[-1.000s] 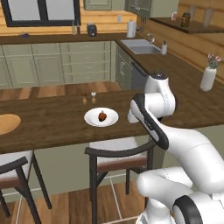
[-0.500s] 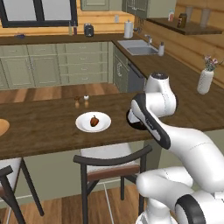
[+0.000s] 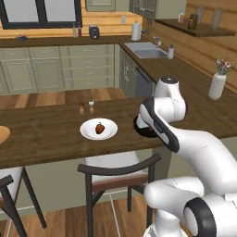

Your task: Pick the chicken drumstick and bell pepper from their plates and place them in the bowl. Then put the bowl in the fridge.

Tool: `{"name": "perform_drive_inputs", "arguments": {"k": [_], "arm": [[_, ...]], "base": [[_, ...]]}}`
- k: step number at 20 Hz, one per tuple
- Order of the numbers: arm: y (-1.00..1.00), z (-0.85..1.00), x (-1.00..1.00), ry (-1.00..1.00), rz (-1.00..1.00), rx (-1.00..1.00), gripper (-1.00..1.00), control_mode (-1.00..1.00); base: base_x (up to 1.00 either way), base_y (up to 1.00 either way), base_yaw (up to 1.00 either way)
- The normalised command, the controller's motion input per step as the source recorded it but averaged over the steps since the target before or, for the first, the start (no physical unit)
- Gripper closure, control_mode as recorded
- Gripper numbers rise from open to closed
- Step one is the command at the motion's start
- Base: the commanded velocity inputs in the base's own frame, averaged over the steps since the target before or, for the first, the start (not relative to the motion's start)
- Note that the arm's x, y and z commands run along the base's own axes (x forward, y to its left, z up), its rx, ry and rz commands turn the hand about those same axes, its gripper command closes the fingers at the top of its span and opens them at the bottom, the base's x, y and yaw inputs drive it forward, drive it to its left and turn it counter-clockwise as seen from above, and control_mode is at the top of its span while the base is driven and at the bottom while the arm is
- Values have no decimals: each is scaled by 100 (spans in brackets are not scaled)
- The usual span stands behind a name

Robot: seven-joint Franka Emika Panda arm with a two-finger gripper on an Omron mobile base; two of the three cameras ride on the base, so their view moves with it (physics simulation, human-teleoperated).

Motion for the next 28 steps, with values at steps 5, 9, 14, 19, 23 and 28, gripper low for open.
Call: {"name": "perform_drive_inputs", "arguments": {"k": [5, 9, 14, 19, 23, 28], "arm": [[-32, 0, 70, 2, 0, 0, 100, -100], [-59, 0, 68, 4, 0, 0, 100, -100], [-43, -34, 64, 8, 0, 0, 100, -100], [-8, -65, 58, 2, 0, 0, 100, -100], [-3, -48, 51, 0, 0, 0, 100, -100], [-2, -38, 51, 0, 0, 0, 100, -100]], "base": [[0, 0, 0], [0, 0, 0], [0, 0, 0], [0, 0, 0], [0, 0, 0], [0, 0, 0]]}}
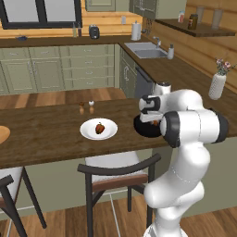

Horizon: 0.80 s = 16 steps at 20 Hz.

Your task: Pick the chicken drumstick and bell pepper from their plates and place them in the bowl. Then put the bowl in the fridge.

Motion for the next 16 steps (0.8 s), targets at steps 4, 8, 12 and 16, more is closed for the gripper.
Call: {"name": "perform_drive_inputs", "arguments": {"k": [4, 8, 12, 16], "arm": [[-1, -40, 60, 2, 0, 0, 100, -100], [0, -34, 11, 0, 0, 0, 100, -100], [0, -41, 22, 0, 0, 0, -100, -100], [0, -33, 34, 0, 0, 0, -100, -100]], "base": [[0, 0, 0], [0, 0, 0], [0, 0, 0], [0, 0, 0]]}}
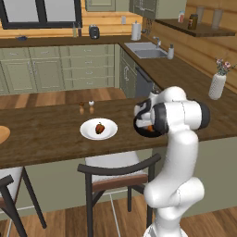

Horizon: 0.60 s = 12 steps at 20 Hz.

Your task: Pick the chicken drumstick and bell pepper from their plates and place them in the bowl. Then put the bowl in the fridge.

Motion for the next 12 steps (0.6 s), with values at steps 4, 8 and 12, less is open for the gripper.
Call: {"name": "perform_drive_inputs", "arguments": {"k": [4, 8, 12], "arm": [[0, -12, 39, 0, 0, 0, -100, -100], [7, 55, 1, 0, 0, 0, -100, -100], [77, 72, -21, 0, 0, -1, -100, -100]], "base": [[0, 0, 0], [0, 0, 0], [0, 0, 0]]}}
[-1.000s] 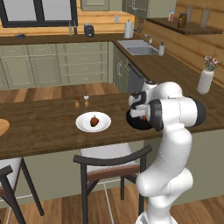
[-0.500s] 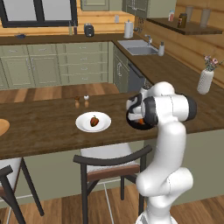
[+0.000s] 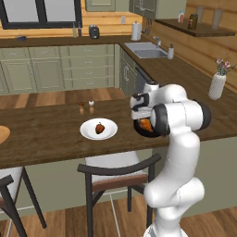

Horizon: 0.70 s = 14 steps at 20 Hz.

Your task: Pick the chicken drumstick and bell pepper from their plates and place them in the bowl. Then put the bowl in the fridge.

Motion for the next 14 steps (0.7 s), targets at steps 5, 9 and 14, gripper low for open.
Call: {"name": "perform_drive_inputs", "arguments": {"k": [5, 9, 14], "arm": [[100, 9, -26, 0, -9, 0, -100, -100], [100, 1, -4, 0, -22, 0, -100, -100], [97, 1, 6, 0, -29, 1, -100, -100]], "base": [[0, 0, 0], [0, 0, 0], [0, 0, 0]]}}
